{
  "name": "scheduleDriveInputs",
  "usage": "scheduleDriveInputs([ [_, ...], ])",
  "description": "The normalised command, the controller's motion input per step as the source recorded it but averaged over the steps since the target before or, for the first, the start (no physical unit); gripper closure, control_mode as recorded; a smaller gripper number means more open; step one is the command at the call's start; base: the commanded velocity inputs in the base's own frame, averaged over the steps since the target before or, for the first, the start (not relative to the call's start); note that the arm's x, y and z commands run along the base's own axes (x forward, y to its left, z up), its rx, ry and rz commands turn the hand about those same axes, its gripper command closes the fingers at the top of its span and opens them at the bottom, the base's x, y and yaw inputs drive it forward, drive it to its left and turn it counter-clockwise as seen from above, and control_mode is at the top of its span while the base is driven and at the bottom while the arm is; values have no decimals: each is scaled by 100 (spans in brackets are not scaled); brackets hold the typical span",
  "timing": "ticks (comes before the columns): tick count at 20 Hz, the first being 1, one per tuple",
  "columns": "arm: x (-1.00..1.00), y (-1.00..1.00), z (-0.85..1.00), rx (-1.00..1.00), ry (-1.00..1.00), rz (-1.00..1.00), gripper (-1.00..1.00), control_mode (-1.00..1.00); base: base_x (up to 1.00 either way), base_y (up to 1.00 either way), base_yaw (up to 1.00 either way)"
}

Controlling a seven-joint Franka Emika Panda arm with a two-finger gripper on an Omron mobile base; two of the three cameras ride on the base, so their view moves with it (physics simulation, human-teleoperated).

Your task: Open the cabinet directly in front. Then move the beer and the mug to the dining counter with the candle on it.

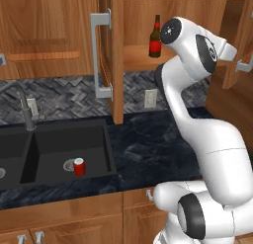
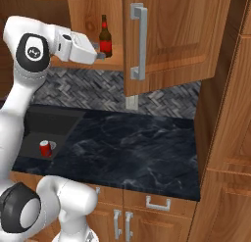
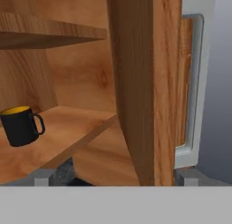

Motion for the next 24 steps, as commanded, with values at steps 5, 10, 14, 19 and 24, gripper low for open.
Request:
scheduleDriveInputs([
  [5, 39, -6, 0, -4, 0, -7, -100, -100, 0, 0, 0],
  [10, 29, -25, 0, -3, 0, -8, -100, -100, 0, 0, 0],
  [14, 20, -38, 0, -1, 0, -11, -100, -100, 0, 0, 0],
  [19, 24, -29, 0, -1, 0, -10, -100, -100, 0, 0, 0],
  [24, 14, -32, 0, 0, -1, -9, -100, -100, 0, 0, 0],
])
